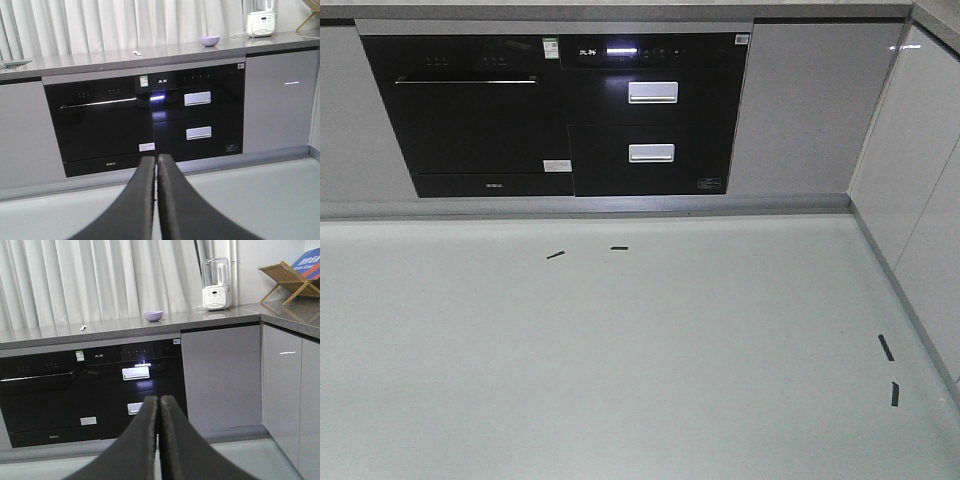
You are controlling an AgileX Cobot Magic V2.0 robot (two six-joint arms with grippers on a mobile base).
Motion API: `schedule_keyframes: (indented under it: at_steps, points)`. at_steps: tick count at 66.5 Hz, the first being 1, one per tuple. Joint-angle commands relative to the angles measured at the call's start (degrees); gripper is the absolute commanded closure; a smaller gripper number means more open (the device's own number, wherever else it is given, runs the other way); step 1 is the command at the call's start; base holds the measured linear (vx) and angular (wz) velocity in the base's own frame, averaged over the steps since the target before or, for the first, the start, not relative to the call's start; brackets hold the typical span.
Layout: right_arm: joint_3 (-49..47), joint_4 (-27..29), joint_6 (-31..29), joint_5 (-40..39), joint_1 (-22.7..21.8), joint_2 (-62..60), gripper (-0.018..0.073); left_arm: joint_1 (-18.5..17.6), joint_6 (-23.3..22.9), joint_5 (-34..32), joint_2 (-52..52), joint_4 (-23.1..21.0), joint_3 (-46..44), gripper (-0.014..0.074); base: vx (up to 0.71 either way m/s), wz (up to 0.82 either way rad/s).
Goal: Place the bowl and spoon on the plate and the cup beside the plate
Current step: 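Drive the base toward the counter with both grippers closed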
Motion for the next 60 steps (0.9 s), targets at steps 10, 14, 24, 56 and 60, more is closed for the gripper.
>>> schedule_keyframes:
  at_steps: [10,14,24,56,60]
  points:
    - [0.19,-0.22,-0.52,-4.49,-0.3,-0.55,0.0562,0.02,-0.43,-4.29,0.31,-0.08,-0.42,0.0603,0.0,0.0]
    - [0.19,-0.22,-0.52,-4.49,-0.3,-0.55,0.0562,0.02,-0.43,-4.29,0.31,-0.08,-0.42,0.0603,0.0,0.0]
    - [0.19,-0.22,-0.52,-4.49,-0.3,-0.55,0.0562,0.02,-0.43,-4.29,0.31,-0.08,-0.42,0.0603,0.0,0.0]
    - [0.19,-0.22,-0.52,-4.49,-0.3,-0.55,0.0562,0.02,-0.43,-4.29,0.31,-0.08,-0.42,0.0603,0.0,0.0]
    - [0.19,-0.22,-0.52,-4.49,-0.3,-0.55,0.0562,0.02,-0.43,-4.29,0.31,-0.08,-0.42,0.0603,0.0,0.0]
